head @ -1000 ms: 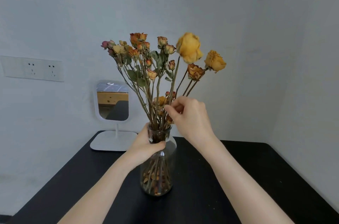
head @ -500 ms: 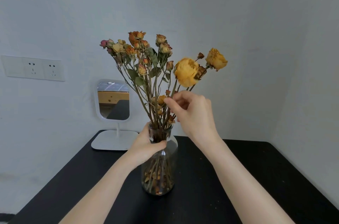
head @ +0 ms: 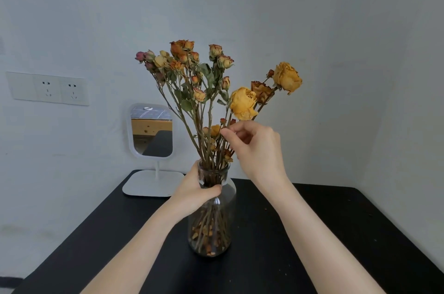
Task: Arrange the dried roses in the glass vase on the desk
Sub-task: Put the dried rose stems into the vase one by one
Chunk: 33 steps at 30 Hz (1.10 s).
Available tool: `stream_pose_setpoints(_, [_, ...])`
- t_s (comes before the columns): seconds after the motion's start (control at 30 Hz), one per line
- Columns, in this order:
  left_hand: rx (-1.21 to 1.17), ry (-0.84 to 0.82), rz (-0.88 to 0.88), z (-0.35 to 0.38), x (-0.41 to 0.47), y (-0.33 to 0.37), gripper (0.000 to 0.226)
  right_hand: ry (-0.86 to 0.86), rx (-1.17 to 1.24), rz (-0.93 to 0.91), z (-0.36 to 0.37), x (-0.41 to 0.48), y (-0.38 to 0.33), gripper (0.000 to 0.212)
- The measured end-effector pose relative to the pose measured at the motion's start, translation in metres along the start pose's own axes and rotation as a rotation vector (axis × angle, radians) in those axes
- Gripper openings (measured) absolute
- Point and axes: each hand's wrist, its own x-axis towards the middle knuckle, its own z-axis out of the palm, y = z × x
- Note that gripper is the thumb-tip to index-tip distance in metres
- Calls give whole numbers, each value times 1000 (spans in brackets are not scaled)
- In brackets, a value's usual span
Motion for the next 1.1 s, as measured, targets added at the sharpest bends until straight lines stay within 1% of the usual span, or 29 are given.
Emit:
stream_pose_setpoints(0.07, [-6,-2,3,0,0,0,52,-16,-47,-1,4,-1,2,14])
stream_pose_setpoints(0.13, [-14,-2,0,0,0,-1,54,-26,-56,12,6,-3,6,14])
stream_pose_setpoints(0.27, [-8,-3,-8,0,1,-1,58,-24,-48,37,8,-4,10,15])
stream_pose_setpoints(0.4, [-8,-29,-13,-3,3,-1,56,-45,11,68,4,-8,12,16])
stream_pose_setpoints(0.47, [11,32,2,-3,2,0,63,-38,45,74,-1,-13,17,11])
stream_pose_setpoints(0.53, [73,146,21,1,0,2,79,-44,60,96,-7,-19,23,6])
stream_pose_setpoints(0.6, [118,242,51,5,-2,4,87,-69,51,136,-12,-25,31,4])
stream_pose_setpoints(0.7, [145,325,83,11,-2,6,91,-103,48,210,-18,-33,43,4])
stream_pose_setpoints(0.8, [164,364,93,14,-1,5,83,-109,50,255,-23,-39,52,4])
stream_pose_setpoints(0.9, [147,328,104,14,-5,7,67,-117,63,282,-28,-44,59,3])
stream_pose_setpoints(0.93, [135,305,105,13,-6,7,65,-116,69,290,-30,-45,60,3])
stream_pose_setpoints(1.0, [87,234,94,12,-9,7,64,-111,82,304,-33,-47,62,6])
stream_pose_setpoints(1.1, [-10,83,79,8,-12,6,56,-118,84,305,-37,-49,65,10])
